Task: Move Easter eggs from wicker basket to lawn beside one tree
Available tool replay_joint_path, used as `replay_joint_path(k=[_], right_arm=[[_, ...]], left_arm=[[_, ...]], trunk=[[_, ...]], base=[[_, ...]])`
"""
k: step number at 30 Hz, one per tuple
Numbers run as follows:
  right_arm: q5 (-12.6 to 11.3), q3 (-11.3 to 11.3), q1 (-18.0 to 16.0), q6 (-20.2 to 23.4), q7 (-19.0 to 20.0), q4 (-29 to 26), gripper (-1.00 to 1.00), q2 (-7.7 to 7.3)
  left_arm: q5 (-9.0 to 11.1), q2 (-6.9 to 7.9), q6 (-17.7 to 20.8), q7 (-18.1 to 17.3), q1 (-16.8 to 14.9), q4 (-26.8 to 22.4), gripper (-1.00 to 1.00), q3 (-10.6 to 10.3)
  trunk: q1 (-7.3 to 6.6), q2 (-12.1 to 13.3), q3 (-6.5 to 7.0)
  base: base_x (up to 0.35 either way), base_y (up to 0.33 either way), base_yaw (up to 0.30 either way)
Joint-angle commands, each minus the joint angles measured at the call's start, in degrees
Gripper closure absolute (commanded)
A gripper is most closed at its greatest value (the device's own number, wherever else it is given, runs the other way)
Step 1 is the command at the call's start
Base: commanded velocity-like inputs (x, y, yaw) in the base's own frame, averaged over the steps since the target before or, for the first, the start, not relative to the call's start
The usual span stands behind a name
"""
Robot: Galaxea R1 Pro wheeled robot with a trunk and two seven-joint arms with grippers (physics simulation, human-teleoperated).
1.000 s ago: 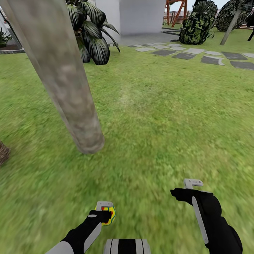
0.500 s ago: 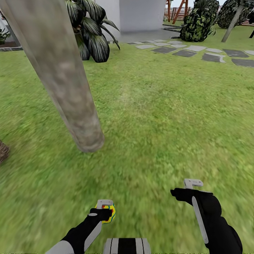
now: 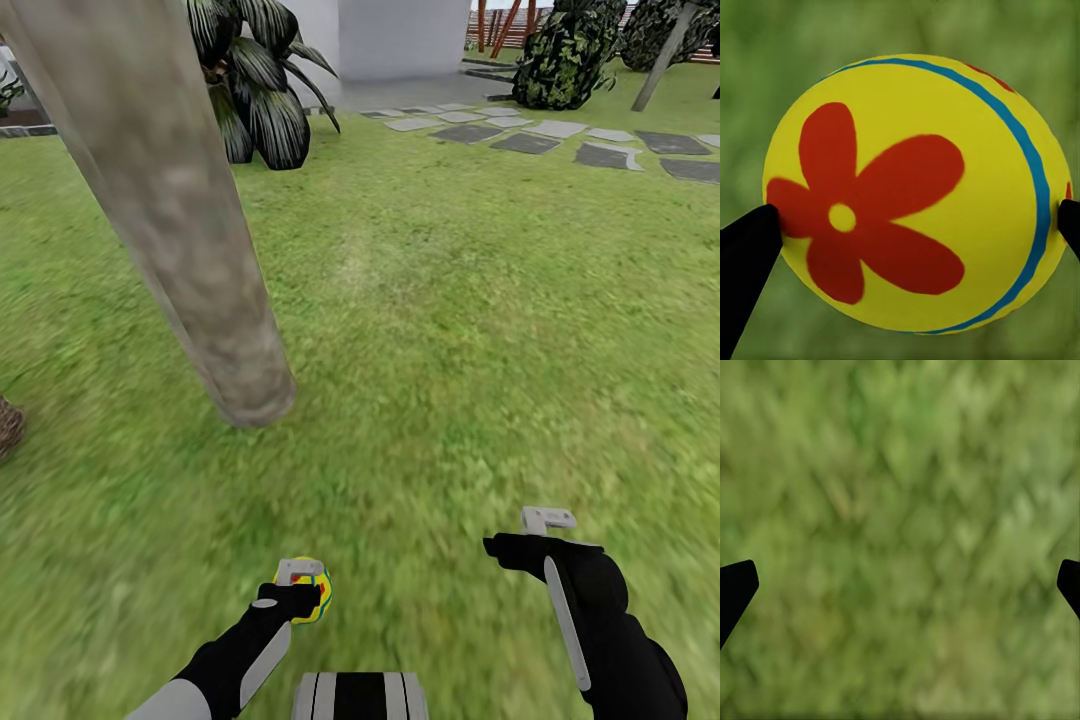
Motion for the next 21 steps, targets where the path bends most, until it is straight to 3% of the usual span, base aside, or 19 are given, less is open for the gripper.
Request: replay_joint_path(k=[1, 8, 9, 21], right_arm=[[0.50, -0.06, -0.03, 0.24, 0.35, -0.06, -1.00, 0.05], [0.50, -0.06, -0.03, 0.24, 0.35, -0.06, -1.00, 0.05], [0.50, -0.06, -0.03, 0.24, 0.35, -0.06, -1.00, 0.05], [0.50, -0.06, -0.03, 0.24, 0.35, -0.06, -1.00, 0.05]], left_arm=[[0.73, 0.08, 0.14, 0.49, 0.01, 3.13, 1.00, -0.46], [0.73, 0.08, 0.13, 0.49, 0.01, 3.13, 1.00, -0.45], [0.73, 0.08, 0.12, 0.49, 0.01, 3.13, -1.00, -0.45], [0.73, 0.08, 0.11, 0.49, 0.01, 3.12, -1.00, -0.45]], trunk=[[0.02, 0.00, -0.05], [0.02, 0.00, -0.05], [0.02, 0.00, -0.05], [0.02, 0.00, -0.05]], base=[[0.000, 0.000, 0.000], [0.000, 0.000, 0.000], [0.000, 0.000, 0.000], [0.000, 0.000, 0.000]])
